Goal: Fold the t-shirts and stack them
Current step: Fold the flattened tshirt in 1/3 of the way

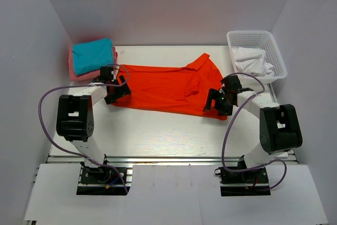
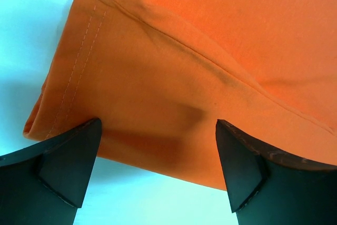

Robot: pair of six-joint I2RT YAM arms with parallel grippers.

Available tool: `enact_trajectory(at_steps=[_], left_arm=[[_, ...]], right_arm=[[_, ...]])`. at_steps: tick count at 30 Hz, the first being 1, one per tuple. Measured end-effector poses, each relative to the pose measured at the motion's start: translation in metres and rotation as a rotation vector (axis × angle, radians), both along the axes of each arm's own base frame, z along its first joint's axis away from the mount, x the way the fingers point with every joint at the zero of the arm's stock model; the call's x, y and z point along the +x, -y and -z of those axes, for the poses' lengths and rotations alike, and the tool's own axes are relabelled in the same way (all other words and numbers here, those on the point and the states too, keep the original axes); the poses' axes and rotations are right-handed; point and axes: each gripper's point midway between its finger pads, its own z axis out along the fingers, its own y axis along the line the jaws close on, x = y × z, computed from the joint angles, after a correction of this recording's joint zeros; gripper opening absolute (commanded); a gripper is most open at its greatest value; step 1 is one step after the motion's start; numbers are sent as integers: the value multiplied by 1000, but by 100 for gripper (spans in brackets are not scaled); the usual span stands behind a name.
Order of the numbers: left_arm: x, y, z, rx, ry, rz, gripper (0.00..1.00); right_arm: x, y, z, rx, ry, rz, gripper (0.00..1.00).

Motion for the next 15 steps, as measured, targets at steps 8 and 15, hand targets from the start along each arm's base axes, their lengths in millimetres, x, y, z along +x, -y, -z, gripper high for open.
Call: enact_trajectory(at_steps=[8,15], left_arm=[[-30,-2,1,-11,-23,-45,100],[-120,0,3,-48,-123,-92,100]], right_arm=[[-6,14,-1,64,32,144,90],[-75,38,-3,-13,-35,218,90]])
